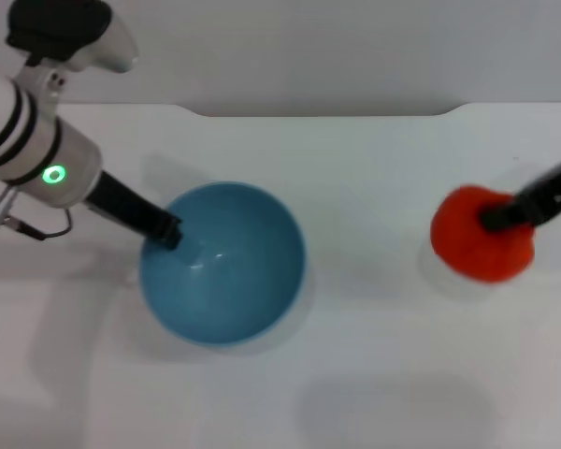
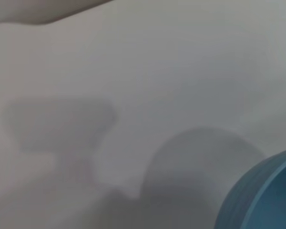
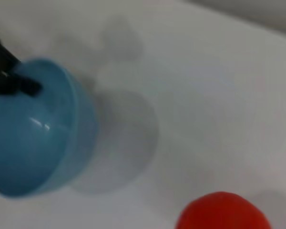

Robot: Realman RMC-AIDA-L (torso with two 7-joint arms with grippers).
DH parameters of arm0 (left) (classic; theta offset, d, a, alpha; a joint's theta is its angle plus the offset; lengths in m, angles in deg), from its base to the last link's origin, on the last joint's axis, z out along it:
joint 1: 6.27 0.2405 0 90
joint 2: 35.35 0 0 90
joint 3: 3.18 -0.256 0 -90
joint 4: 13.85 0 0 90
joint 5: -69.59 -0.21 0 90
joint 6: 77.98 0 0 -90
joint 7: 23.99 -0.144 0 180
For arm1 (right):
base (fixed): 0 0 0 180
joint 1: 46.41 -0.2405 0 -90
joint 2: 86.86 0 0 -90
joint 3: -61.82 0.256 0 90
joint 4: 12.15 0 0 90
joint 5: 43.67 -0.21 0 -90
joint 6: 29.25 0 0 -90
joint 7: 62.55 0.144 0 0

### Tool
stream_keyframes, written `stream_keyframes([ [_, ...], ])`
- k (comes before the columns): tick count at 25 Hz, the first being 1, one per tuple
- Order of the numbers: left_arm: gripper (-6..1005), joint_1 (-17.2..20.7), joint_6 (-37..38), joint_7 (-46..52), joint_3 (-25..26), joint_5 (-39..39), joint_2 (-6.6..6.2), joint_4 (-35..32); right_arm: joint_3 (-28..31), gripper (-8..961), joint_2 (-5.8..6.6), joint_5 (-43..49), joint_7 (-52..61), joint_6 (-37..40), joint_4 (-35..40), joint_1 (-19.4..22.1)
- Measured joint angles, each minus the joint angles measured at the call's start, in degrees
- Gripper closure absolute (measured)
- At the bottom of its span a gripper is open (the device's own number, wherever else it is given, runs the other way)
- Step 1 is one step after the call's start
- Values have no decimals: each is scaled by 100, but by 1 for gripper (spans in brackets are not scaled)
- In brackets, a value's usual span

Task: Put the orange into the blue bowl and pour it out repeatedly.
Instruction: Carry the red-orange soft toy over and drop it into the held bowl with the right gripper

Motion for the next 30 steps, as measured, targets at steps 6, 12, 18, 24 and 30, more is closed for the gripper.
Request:
stream_keyframes([
  [6,1002,-202,-158,147,-459,83,34,159,-69,891,-15,-1247,-439,-173,518,113],
  [12,1001,-433,-296,345,-786,93,47,447,-434,902,7,-1622,-502,-366,521,-92],
  [18,1000,-618,-287,479,-1017,99,52,545,-1201,902,4,-1635,-514,-983,337,-189],
  [24,1001,-742,-213,534,-1111,241,58,562,-1936,901,-5,-1648,-515,-1582,-95,-191],
  [30,1000,-769,-147,534,-1215,379,56,563,-2365,890,-8,-1640,-509,-2029,-316,-194],
])
